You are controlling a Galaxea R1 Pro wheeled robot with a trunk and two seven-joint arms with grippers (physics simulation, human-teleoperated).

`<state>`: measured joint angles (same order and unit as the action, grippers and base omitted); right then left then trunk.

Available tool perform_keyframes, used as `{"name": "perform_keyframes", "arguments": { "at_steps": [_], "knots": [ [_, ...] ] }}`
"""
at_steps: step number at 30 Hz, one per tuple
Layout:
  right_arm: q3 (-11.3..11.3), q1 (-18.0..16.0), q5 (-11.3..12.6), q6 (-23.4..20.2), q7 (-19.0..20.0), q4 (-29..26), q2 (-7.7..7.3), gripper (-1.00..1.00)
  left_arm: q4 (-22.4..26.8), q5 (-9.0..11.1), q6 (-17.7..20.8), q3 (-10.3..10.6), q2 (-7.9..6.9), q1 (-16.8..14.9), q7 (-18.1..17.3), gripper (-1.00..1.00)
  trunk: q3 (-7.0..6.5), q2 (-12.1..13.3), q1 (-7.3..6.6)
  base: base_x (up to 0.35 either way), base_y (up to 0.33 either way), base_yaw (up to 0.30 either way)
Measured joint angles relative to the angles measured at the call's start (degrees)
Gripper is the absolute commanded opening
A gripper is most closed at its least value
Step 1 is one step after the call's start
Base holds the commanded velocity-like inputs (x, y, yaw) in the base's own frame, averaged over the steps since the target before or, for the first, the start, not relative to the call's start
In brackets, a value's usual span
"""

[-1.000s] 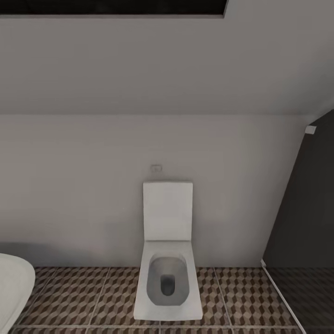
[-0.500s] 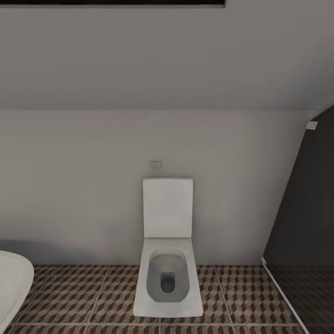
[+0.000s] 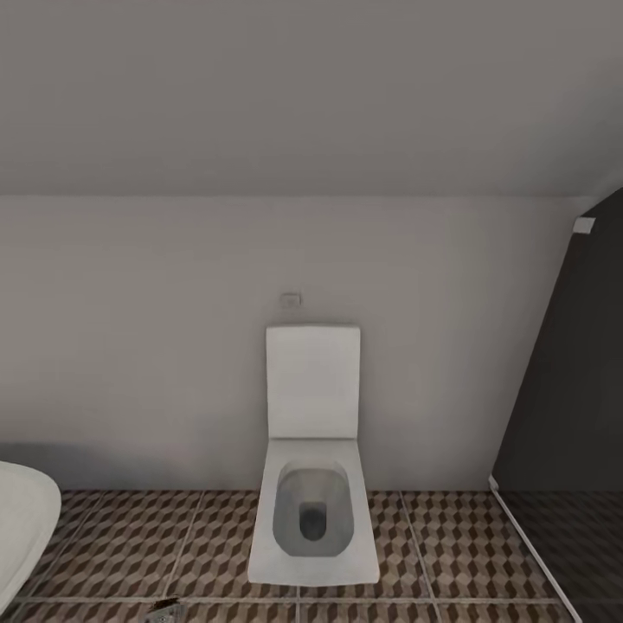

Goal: Take the four mousetraps from the cabinet in the bathroom and place them on the bathroom floor. Make sure all four end up on the same floor surface, and ensure that at least two of them are either under or directly next to the same bathroom sink.

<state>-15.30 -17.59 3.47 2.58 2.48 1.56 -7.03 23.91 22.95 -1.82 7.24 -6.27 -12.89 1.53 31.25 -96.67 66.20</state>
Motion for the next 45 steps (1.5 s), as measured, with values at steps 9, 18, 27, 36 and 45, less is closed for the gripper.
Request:
{"name": "perform_keyframes", "arguments": {
  "at_steps": [9,18,27,36,45],
  "knots": [
    [1.69,-0.04,5.16,-5.7,-8.41,-6.83,0.38,-1.0,2.49,-1.78,0.99,0.01,0.24,-0.01,2.93,-1.0,1.61,-3.61,1.98,0.0,0.0,0.0],
    [3.36,-3.31,5.79,-13.95,-11.31,-16.62,1.18,-1.0,5.82,-1.93,9.45,-0.04,-0.02,-0.41,2.89,-1.0,3.22,-7.22,3.95,0.0,0.0,0.0],
    [6.84,-6.64,5.94,-6.98,-15.57,-16.3,2.62,-1.0,9.66,-1.89,13.48,-0.12,-0.58,-1.4,2.6,-1.0,4.84,-10.83,5.93,0.0,0.0,0.0],
    [6.45,-6.8,4.69,-1.83,-17.68,-14.98,4.93,-1.0,9.25,-1.54,13.45,-0.21,-2.31,-1.49,2.47,-1.0,6.46,-14.44,7.91,0.0,0.0,0.0],
    [6.51,-6.82,3.42,-2.3,-17.28,-14.81,5.55,-1.0,9.19,-1.45,13.24,-0.25,-2.26,-1.47,2.46,-1.0,8.08,-18.05,9.89,0.0,0.0,0.0]
  ]
}}
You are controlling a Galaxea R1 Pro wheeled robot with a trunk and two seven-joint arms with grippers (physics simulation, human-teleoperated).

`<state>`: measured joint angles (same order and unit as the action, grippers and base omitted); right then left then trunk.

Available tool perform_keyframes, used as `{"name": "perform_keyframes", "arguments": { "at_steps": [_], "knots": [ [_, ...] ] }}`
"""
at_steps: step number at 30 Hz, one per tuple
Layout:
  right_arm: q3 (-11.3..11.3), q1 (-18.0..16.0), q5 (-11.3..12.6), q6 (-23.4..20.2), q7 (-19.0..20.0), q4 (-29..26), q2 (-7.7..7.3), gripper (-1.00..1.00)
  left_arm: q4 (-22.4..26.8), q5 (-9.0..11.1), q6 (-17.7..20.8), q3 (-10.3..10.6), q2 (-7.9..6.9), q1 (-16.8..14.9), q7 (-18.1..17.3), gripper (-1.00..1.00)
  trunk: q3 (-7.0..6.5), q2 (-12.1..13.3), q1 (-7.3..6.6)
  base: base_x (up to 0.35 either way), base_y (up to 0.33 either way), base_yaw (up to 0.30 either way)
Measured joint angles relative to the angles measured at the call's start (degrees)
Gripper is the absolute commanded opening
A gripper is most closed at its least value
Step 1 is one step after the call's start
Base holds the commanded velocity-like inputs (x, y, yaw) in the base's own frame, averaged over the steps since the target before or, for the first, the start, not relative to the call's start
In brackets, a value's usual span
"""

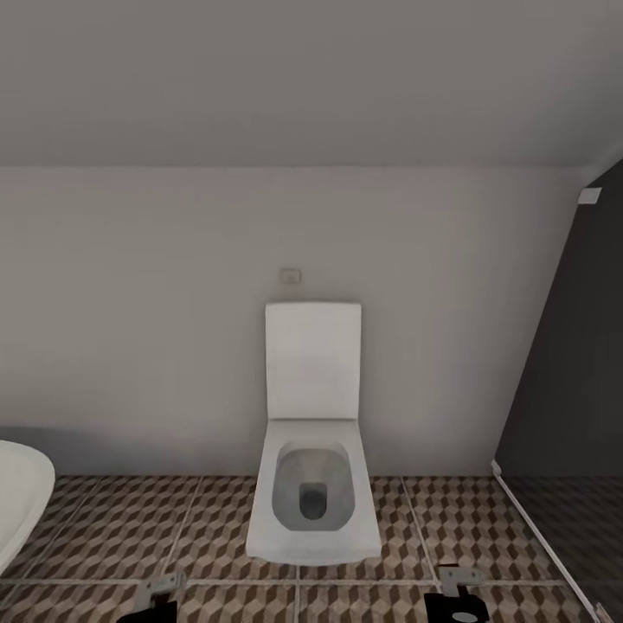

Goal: Take the four mousetraps from the cabinet in the bathroom and place them on the bathroom floor. Make sure all four end up on the same floor surface, and ensure that at least two of them are either under or directly next to the same bathroom sink.

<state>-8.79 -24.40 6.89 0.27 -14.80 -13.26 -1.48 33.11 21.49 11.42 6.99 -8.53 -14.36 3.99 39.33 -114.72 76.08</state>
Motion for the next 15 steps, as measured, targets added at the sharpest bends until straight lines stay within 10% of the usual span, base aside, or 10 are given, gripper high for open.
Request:
{"name": "perform_keyframes", "arguments": {
  "at_steps": [11,15],
  "knots": [
    [-0.06,0.0,-0.2,0.72,0.03,-0.01,-0.05,-1.0,0.09,-0.41,-0.05,0.2,0.36,0.03,0.0,-1.0,1.98,-4.41,2.42,0.0,0.0,0.0],
    [0.23,0.0,-0.02,0.48,-0.23,-0.1,-0.3,-1.0,7.18,-0.45,3.35,0.21,0.33,-0.05,0.8,-1.0,2.68,-6.02,3.29,0.0,0.0,0.0]
  ]
}}
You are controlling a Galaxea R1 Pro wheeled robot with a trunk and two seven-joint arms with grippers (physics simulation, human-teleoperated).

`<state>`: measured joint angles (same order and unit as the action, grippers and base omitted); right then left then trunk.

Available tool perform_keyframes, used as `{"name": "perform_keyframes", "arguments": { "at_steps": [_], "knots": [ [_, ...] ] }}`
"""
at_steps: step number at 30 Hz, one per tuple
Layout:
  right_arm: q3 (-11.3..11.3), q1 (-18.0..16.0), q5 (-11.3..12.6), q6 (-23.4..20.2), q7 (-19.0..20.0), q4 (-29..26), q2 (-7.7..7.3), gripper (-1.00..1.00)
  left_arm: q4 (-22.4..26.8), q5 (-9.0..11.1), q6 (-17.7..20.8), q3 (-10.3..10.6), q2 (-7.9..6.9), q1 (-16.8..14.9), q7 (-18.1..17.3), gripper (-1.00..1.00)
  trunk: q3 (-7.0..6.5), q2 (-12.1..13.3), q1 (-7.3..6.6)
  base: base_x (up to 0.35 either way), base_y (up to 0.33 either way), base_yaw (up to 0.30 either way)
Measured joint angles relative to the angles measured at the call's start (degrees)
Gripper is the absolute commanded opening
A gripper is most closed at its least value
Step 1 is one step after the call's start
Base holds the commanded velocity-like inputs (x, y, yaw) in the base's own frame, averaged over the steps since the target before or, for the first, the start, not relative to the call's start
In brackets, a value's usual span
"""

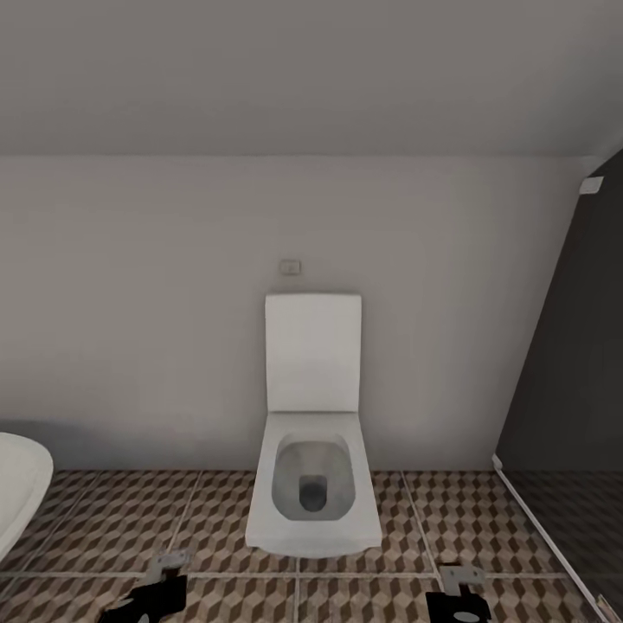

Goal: Take the four mousetraps from the cabinet in the bathroom and place them on the bathroom floor. Make sure all four end up on the same floor surface, and ensure that at least two of them are either under or directly next to the same bathroom sink.

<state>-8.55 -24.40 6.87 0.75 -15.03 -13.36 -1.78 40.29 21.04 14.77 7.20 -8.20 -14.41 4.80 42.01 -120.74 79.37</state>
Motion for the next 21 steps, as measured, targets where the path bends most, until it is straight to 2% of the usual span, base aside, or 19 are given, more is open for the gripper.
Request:
{"name": "perform_keyframes", "arguments": {
  "at_steps": [3,6,8,12,13,17,18,21],
  "knots": [
    [0.15,-0.48,-0.02,-0.79,-0.15,-0.63,0.34,-1.0,9.38,-0.02,6.65,0.09,0.12,0.01,-0.01,-1.0,0.54,-1.2,0.66,0.0,0.0,0.0],
    [0.13,-2.77,0.32,-1.27,-0.2,-0.77,1.45,-1.0,15.68,-0.09,10.39,0.14,0.61,-0.42,0.04,-1.0,1.07,-2.41,1.32,0.0,0.0,0.0],
    [0.17,-5.22,0.5,-1.44,-0.16,-0.59,2.07,-1.0,18.15,-0.46,11.64,0.18,0.95,-2.32,0.2,-1.0,1.43,-3.21,1.76,0.0,0.0,0.0],
    [0.23,-7.95,0.57,-1.51,-0.18,-0.22,2.45,-1.0,19.29,-2.11,12.31,0.14,1.28,-5.45,0.93,-1.0,2.16,-4.81,2.64,0.0,0.0,0.0],
    [0.2,-8.74,0.41,-1.47,-0.18,-0.16,2.49,-1.0,19.81,-3.29,12.45,0.14,1.38,-6.03,1.39,-1.0,2.34,-5.21,2.86,0.0,0.0,0.0],
    [0.22,-12.0,0.41,-1.43,-0.25,0.01,2.19,-1.0,20.26,-4.84,12.58,0.13,1.5,-6.47,1.88,-1.0,3.05,-6.82,3.74,0.0,0.0,0.0],
    [0.25,-13.67,0.39,-1.44,-0.27,0.06,1.9,-1.0,20.09,-5.05,12.57,0.18,2.01,-6.63,1.9,-1.0,3.23,-7.22,3.95,0.0,0.0,0.0],
    [0.36,-14.41,0.55,-1.33,-0.27,0.12,1.75,-1.0,19.06,-5.11,12.53,0.29,3.54,-6.76,1.84,-1.0,3.78,-8.42,4.62,0.0,0.0,0.0]
  ]
}}
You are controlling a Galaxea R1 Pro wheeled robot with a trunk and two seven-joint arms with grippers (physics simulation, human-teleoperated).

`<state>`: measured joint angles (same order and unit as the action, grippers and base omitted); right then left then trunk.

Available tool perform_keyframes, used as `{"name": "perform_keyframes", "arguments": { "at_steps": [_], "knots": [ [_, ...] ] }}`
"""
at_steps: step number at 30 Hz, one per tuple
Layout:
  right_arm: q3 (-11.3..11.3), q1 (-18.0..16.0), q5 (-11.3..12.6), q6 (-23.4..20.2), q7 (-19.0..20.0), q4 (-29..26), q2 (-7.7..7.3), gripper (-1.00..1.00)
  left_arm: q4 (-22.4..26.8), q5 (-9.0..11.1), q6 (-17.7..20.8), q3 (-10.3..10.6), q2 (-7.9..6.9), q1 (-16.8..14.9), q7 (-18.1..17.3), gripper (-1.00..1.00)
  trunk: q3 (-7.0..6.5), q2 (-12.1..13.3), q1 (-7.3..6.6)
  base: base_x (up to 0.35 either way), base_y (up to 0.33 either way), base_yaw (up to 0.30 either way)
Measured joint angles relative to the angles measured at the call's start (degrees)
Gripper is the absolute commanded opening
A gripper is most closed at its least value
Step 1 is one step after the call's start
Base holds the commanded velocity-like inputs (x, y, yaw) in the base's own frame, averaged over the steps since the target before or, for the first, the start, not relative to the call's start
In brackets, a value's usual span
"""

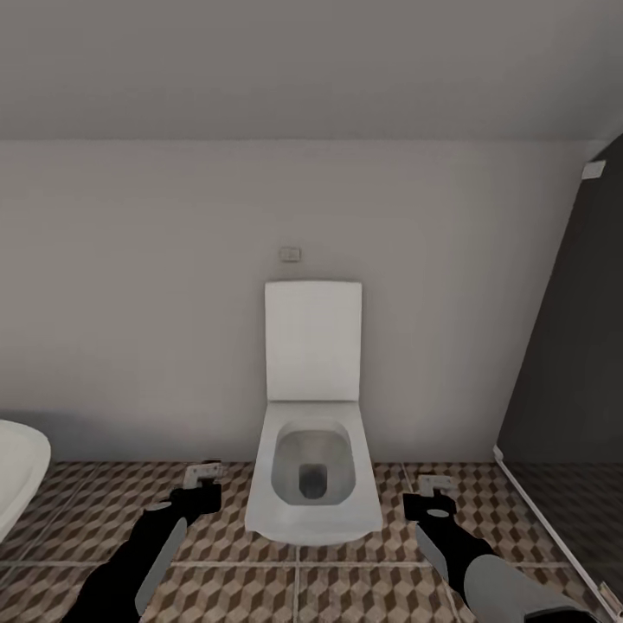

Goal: Take the four mousetraps from the cabinet in the bathroom and place them on the bathroom floor. Make sure all four end up on the same floor surface, and ensure that at least two of them are either under or directly next to the same bathroom sink.

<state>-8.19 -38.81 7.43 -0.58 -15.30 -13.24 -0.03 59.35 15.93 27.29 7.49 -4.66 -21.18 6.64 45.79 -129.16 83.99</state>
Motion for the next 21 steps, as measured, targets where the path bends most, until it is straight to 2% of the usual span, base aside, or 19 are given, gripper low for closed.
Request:
{"name": "perform_keyframes", "arguments": {
  "at_steps": [4,5,9,14,21],
  "knots": [
    [0.05,-0.13,-0.01,0.13,-0.16,0.0,-0.05,-1.0,-1.59,-1.66,-0.02,0.08,1.64,0.01,0.08,-1.0,0.72,-1.61,0.88,0.0,0.0,0.0],
    [0.09,-0.15,-0.02,0.07,-0.59,0.01,-0.19,-1.0,-2.16,-3.01,-0.02,0.08,2.03,0.02,0.05,-1.0,0.9,-2.01,1.1,0.0,0.0,0.0],
    [0.31,-0.24,0.1,-0.19,-1.84,0.03,-1.51,-1.0,-2.8,-5.23,-0.04,0.06,2.4,0.03,0.0,-1.0,1.62,-3.61,1.98,0.0,0.0,0.0],
    [0.4,-0.27,0.15,-0.14,-2.07,0.03,-1.77,-1.0,-3.78,-5.5,-0.6,0.0,2.45,0.03,-0.05,-1.0,2.51,-5.62,3.08,0.0,0.0,0.0],
    [0.33,-0.25,-0.13,0.44,-2.09,0.01,-1.4,-1.0,-4.64,-5.92,-0.97,-0.02,2.62,0.02,0.0,-1.0,3.77,-8.42,4.61,0.0,0.0,0.0]
  ]
}}
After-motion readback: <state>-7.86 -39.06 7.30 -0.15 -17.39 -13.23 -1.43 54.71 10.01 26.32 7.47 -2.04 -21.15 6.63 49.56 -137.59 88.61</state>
